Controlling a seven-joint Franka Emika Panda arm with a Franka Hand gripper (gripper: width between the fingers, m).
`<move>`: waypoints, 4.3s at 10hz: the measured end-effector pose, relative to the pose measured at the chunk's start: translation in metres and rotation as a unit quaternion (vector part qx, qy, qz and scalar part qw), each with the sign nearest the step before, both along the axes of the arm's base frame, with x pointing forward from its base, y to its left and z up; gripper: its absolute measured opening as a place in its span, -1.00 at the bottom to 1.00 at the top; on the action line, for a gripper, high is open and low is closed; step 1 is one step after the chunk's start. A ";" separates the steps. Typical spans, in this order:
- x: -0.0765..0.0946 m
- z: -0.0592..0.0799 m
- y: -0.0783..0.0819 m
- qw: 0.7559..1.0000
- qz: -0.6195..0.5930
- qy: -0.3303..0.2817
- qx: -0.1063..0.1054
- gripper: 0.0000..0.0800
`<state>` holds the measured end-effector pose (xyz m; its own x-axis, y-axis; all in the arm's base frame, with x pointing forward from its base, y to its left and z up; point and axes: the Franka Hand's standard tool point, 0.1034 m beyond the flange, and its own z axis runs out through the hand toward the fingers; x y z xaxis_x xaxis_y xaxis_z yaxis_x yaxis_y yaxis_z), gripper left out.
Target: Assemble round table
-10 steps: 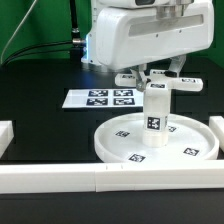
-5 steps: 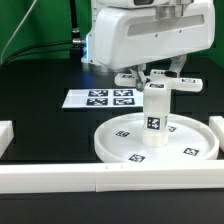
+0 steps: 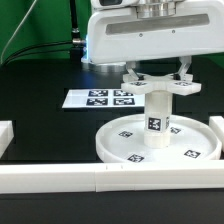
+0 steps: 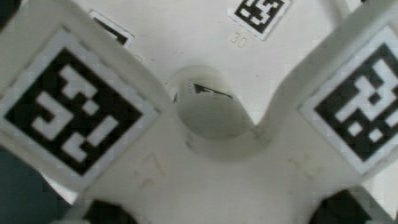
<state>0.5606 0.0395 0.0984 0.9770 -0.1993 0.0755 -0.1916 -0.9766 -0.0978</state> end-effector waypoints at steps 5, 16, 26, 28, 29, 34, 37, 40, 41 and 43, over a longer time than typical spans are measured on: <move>0.000 0.000 0.000 0.980 -0.197 0.014 0.026 0.12; 0.000 -0.001 -0.002 0.792 -0.598 0.056 0.112 0.12; 0.001 0.025 0.000 0.699 -0.696 0.089 0.136 0.62; 0.001 0.030 0.001 0.704 -0.690 0.088 0.141 0.62; 0.000 0.028 0.001 0.714 -0.681 0.087 0.139 0.62; 0.003 0.031 0.015 0.880 -0.450 0.106 0.105 0.62; 0.006 0.028 0.019 0.936 -0.321 0.101 0.100 0.62; 0.006 0.027 0.019 0.966 -0.225 0.086 0.098 0.62; 0.005 0.027 0.019 0.974 -0.191 0.082 0.093 0.62; 0.003 0.028 0.024 0.995 -0.050 0.073 0.050 0.62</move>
Offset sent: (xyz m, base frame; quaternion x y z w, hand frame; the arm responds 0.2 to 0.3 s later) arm 0.0000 0.0000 0.0000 0.0000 0.0000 0.1296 0.9916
